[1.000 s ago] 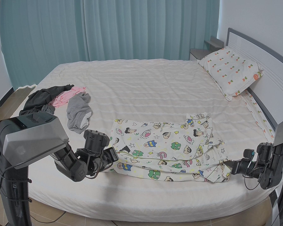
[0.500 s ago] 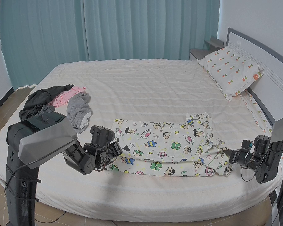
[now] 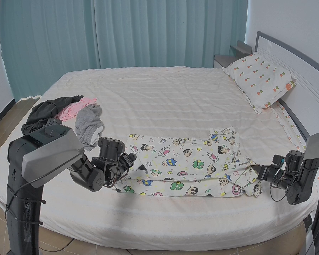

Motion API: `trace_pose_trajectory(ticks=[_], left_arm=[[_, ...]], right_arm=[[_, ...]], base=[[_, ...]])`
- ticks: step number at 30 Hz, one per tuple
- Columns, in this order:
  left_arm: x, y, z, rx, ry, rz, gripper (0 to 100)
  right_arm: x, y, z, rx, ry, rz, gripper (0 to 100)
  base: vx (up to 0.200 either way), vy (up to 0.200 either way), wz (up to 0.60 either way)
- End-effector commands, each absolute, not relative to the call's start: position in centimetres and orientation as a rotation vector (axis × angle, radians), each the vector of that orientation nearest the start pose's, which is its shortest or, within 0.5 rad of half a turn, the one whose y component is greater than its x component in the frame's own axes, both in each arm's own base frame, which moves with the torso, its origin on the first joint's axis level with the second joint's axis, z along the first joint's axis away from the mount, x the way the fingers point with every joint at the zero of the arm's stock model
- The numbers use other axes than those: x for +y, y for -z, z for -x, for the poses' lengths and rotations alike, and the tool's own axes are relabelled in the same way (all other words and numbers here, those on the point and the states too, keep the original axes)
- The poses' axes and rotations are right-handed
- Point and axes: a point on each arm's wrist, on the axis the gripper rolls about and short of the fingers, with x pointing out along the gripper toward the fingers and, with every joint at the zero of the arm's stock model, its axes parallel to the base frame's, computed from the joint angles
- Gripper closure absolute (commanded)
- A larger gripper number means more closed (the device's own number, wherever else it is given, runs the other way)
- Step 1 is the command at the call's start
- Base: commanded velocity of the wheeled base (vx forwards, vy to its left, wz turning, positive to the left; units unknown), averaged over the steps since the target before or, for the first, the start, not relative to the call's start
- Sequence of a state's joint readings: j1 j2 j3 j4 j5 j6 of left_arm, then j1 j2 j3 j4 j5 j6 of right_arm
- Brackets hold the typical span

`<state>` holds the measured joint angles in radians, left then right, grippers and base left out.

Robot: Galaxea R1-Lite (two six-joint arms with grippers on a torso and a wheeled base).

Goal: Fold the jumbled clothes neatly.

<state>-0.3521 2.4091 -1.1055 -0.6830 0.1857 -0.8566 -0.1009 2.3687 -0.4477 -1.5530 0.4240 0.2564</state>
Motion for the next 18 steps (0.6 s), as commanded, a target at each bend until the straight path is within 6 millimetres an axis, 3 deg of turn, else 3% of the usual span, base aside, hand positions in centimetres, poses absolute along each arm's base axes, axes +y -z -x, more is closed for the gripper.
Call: trace_pose_trajectory(ticks=[1,4,6,7,10,11,18], left_arm=[[-12.5,0.2,-40.4,0.605,-0.143,0.695,0],[-10.9,-0.2,-40.2,0.62,-0.16,0.757,0],[-10.9,-0.2,-40.2,0.62,-0.16,0.757,0],[-9.3,-1.4,-39.3,0.662,-0.122,0.861,0],[-8.2,-2.7,-37.7,0.717,-0.078,0.972,0],[-7.9,-3.0,-37.3,0.727,-0.073,0.997,0],[-7.1,-4.1,-34.2,0.844,0.019,1.177,0]], right_arm=[[-2.3,1.6,-32.3,0.383,-0.268,-0.367,100],[-2.4,1.7,-32.3,0.386,-0.261,-0.386,100],[-2.4,1.7,-32.3,0.386,-0.261,-0.386,100],[-2.4,2.1,-32.2,0.4,-0.26,-0.389,100],[-2.3,2.6,-32.3,0.412,-0.26,-0.394,100],[-2.4,2.7,-32.3,0.415,-0.257,-0.396,0],[-2.9,3.1,-32.9,0.407,-0.239,-0.415,0]], base=[[0.0,0.0,0.0],[0.0,0.0,0.0],[0.0,0.0,0.0],[0.0,0.0,0.0],[0.0,0.0,0.0],[0.0,0.0,0.0],[0.0,0.0,0.0]])
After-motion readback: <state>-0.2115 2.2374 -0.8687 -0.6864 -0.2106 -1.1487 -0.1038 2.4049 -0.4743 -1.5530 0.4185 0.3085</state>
